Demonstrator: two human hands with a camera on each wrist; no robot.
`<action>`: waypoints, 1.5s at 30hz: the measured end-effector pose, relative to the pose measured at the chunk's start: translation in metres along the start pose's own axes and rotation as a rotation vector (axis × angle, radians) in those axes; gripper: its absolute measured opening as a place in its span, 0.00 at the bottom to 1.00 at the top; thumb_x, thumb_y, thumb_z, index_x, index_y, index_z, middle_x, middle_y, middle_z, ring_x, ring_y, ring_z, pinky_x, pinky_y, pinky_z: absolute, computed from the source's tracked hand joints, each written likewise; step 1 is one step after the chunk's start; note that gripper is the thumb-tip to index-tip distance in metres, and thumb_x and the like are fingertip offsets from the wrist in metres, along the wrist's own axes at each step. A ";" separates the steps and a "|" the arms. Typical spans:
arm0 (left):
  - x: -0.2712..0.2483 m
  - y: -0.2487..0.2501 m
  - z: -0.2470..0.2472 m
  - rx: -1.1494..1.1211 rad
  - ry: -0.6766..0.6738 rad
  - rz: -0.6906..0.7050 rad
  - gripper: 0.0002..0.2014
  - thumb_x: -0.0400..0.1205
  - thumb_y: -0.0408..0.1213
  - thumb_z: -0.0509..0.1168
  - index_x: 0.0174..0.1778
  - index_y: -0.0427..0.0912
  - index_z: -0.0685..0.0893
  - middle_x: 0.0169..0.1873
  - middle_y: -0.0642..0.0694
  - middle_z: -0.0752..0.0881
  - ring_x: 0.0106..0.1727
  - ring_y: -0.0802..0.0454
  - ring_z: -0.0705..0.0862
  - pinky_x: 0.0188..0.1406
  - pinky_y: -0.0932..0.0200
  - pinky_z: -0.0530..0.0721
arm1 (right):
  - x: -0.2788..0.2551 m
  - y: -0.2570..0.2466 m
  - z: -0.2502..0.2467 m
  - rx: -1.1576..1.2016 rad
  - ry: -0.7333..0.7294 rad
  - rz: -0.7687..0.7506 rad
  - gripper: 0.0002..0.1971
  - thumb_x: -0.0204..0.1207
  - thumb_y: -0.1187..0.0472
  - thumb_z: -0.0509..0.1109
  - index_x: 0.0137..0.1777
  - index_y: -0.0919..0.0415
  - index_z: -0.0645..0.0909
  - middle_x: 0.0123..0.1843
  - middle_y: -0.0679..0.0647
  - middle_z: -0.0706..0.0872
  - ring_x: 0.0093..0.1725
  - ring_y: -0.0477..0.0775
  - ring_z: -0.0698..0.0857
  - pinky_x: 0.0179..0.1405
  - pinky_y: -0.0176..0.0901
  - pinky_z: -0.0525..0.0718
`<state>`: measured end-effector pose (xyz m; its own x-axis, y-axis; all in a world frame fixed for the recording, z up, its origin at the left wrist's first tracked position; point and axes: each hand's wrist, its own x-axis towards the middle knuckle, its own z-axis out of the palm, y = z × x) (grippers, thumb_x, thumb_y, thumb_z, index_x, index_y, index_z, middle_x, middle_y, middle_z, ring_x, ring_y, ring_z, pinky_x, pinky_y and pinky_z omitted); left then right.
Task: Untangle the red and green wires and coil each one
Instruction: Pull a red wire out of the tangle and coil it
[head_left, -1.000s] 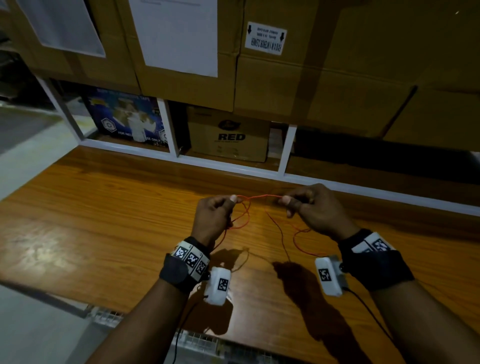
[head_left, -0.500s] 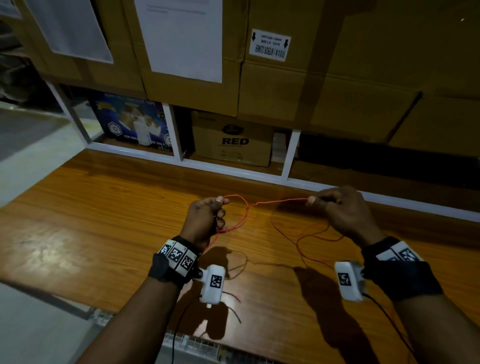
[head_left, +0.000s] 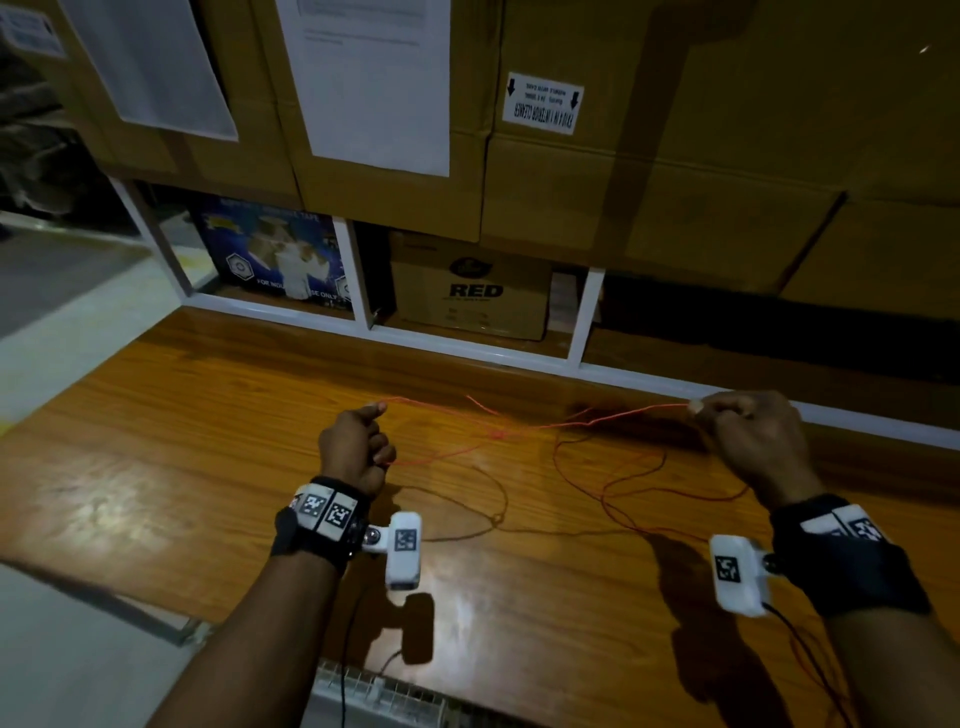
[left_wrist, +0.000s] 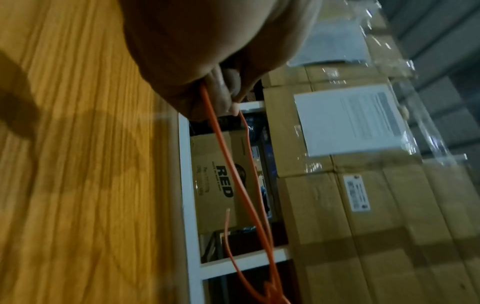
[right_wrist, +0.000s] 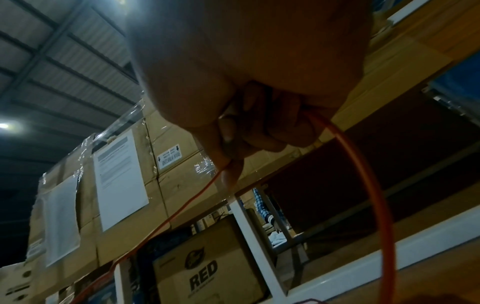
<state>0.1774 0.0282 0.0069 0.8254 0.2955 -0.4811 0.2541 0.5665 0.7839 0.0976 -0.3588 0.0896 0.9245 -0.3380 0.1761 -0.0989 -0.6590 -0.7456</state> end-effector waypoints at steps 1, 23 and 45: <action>-0.002 -0.003 0.001 0.052 -0.017 0.008 0.10 0.88 0.28 0.59 0.61 0.35 0.84 0.24 0.52 0.60 0.19 0.55 0.58 0.17 0.60 0.58 | -0.001 0.001 0.003 0.012 -0.001 -0.012 0.09 0.85 0.58 0.71 0.45 0.56 0.90 0.40 0.60 0.91 0.37 0.64 0.85 0.39 0.48 0.80; -0.074 -0.129 0.055 1.294 -0.718 0.647 0.34 0.72 0.58 0.80 0.74 0.56 0.81 0.70 0.53 0.78 0.67 0.53 0.77 0.63 0.48 0.83 | -0.027 -0.015 0.045 0.103 -0.227 -0.006 0.10 0.84 0.55 0.73 0.44 0.54 0.94 0.53 0.47 0.93 0.55 0.45 0.89 0.57 0.53 0.88; 0.002 -0.079 -0.038 0.632 -0.112 0.101 0.04 0.81 0.19 0.72 0.50 0.25 0.88 0.40 0.34 0.89 0.42 0.38 0.88 0.34 0.53 0.88 | -0.029 0.030 -0.006 0.099 -0.152 0.214 0.09 0.85 0.57 0.70 0.44 0.55 0.90 0.51 0.48 0.88 0.59 0.54 0.85 0.60 0.55 0.82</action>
<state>0.1397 0.0133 -0.0709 0.8997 0.2223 -0.3757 0.3920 -0.0322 0.9194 0.0656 -0.3728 0.0656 0.9317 -0.3531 -0.0851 -0.2686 -0.5120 -0.8160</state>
